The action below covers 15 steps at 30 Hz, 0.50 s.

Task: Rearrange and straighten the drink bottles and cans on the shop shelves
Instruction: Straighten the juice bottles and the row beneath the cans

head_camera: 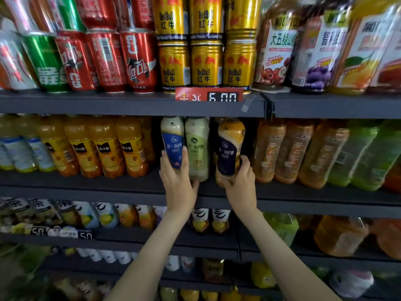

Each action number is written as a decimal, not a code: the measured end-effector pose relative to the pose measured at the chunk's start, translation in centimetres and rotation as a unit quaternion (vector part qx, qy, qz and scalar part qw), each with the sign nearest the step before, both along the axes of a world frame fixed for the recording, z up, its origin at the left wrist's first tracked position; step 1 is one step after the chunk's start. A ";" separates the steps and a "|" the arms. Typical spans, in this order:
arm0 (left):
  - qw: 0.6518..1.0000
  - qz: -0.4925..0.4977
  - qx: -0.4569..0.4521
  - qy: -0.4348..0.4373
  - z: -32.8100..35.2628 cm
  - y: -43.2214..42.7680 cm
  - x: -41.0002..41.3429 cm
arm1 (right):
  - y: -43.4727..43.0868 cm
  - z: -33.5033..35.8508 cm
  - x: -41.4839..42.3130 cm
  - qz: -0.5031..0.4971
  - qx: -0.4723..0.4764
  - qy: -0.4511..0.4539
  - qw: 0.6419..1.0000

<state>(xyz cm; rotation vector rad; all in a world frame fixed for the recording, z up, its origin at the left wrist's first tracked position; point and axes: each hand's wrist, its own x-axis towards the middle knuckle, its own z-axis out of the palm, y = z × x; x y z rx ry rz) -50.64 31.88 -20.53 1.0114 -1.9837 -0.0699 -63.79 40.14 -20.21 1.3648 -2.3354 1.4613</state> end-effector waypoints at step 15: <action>0.998 -0.014 0.034 -0.051 0.0 -1.3 -1.8 | -2.1 1.0 -1.1 0.027 0.043 -0.038 0.998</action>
